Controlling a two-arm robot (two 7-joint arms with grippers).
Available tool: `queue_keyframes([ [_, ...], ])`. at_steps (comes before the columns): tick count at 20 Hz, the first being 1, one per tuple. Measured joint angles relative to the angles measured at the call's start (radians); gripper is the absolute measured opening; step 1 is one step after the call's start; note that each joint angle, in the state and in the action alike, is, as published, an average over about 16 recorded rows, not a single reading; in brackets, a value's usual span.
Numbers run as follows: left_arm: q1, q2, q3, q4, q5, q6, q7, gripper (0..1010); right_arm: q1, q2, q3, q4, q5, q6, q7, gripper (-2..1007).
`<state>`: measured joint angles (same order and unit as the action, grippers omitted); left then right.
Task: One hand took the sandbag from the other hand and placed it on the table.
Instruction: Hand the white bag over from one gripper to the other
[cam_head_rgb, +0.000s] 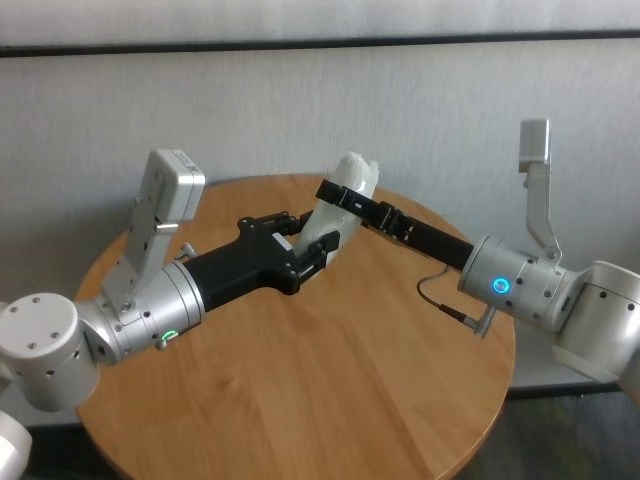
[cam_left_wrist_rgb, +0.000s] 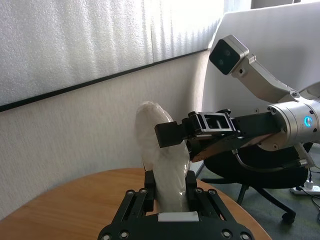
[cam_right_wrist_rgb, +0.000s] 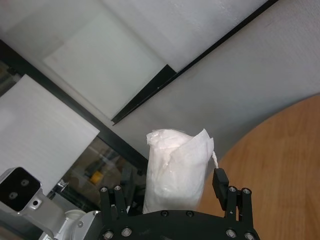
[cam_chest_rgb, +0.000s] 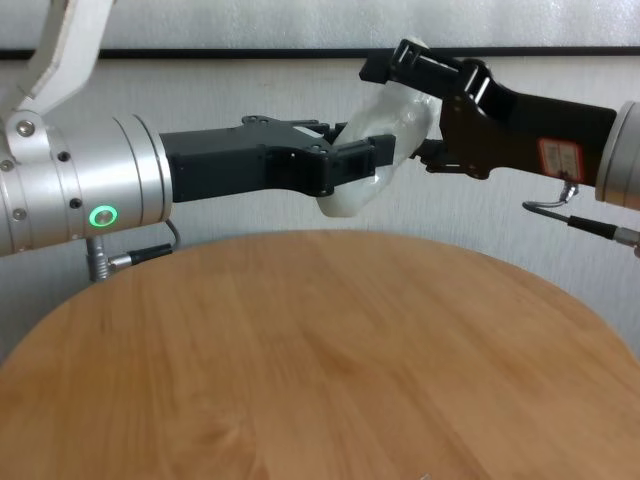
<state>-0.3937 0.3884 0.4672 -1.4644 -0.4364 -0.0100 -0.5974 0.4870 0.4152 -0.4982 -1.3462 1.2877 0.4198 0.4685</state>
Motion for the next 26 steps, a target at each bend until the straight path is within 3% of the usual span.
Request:
queue_keyframes([
  [11,0.000,0.000,0.000,0.000,0.000,0.000,0.000,384,0.009,0.000,-0.009,0.009,-0.002,-0.006,0.004,943],
  [26,0.000,0.000,0.000,0.000,0.000,0.000,0.000,384,0.006,0.000,-0.005,0.005,0.000,-0.003,0.003,586],
])
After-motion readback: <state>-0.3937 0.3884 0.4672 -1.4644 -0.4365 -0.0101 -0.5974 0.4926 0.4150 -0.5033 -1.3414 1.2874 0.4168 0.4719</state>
